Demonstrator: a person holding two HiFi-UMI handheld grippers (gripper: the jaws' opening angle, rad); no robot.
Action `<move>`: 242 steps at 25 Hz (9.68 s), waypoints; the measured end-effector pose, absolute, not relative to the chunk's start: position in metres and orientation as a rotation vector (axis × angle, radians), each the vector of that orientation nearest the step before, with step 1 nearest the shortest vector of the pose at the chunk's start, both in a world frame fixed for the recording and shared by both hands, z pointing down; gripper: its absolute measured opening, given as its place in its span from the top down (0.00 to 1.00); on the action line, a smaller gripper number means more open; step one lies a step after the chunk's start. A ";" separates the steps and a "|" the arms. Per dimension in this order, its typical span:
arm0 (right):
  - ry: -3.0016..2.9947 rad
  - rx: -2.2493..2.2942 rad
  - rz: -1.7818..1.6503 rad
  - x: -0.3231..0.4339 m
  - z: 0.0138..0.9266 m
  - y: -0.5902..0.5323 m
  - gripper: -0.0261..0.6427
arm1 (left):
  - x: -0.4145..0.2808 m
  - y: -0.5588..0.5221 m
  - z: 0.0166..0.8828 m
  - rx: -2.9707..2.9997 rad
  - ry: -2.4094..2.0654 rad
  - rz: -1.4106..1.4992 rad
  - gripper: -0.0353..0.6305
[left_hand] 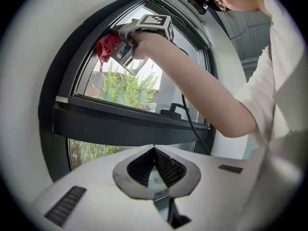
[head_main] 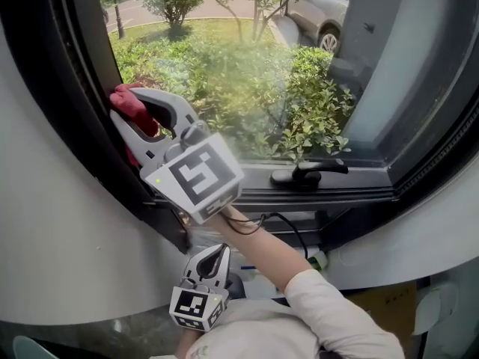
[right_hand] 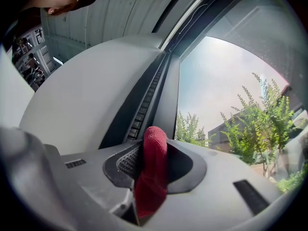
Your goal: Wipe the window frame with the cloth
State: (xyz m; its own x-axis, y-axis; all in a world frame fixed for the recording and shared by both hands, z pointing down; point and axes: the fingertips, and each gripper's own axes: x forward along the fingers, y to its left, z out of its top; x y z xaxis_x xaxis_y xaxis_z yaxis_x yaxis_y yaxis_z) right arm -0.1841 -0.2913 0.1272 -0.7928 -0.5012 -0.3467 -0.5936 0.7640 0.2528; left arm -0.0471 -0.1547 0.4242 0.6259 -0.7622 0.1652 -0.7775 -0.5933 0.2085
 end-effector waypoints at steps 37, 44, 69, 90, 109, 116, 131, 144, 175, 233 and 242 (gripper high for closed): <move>2.618 -1.022 0.274 -0.181 0.158 -0.291 0.81 | -0.042 -0.115 0.413 2.787 -0.834 0.179 0.93; 2.675 -0.978 0.192 -0.183 0.185 -0.292 0.81 | -0.025 -0.123 0.400 2.819 -0.779 0.153 0.93; 2.661 -1.088 0.243 -0.180 0.189 -0.291 0.81 | -0.047 -0.135 0.388 2.864 -0.795 0.118 0.93; 2.751 -1.170 0.338 -0.181 0.235 -0.291 0.81 | -0.055 -0.133 0.408 2.802 -0.835 0.133 0.93; 2.779 -1.177 0.254 -0.182 0.254 -0.293 0.81 | -0.062 -0.137 0.394 2.815 -0.875 0.115 0.93; 2.835 -1.194 0.232 -0.185 0.264 -0.291 0.81 | -0.061 -0.136 0.393 2.820 -0.852 0.104 0.93; 2.939 -1.335 0.414 -0.176 0.284 -0.273 0.81 | -0.072 -0.139 0.392 2.831 -0.891 0.091 0.93; 3.030 -1.545 0.491 -0.160 0.312 -0.282 0.81 | -0.076 -0.140 0.393 2.823 -0.920 0.108 0.93; 3.059 -1.661 0.619 -0.137 0.324 -0.282 0.81 | -0.074 -0.136 0.394 2.806 -0.955 0.115 0.93; 2.833 -2.164 0.589 -0.017 0.322 -0.277 0.81 | -0.053 -0.128 0.388 2.832 -0.870 0.090 0.93; 2.804 -2.208 0.580 -0.001 0.322 -0.275 0.81 | -0.048 -0.127 0.386 2.838 -0.858 0.084 0.93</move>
State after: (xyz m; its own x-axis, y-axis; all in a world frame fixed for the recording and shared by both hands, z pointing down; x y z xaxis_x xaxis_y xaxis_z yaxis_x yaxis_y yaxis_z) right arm -0.0010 -0.2754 0.3218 -0.1851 -0.9681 0.1687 -0.8218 0.2467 0.5136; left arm -0.0482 -0.1266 0.3861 0.8324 -0.5442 0.1045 -0.5541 -0.8187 0.1505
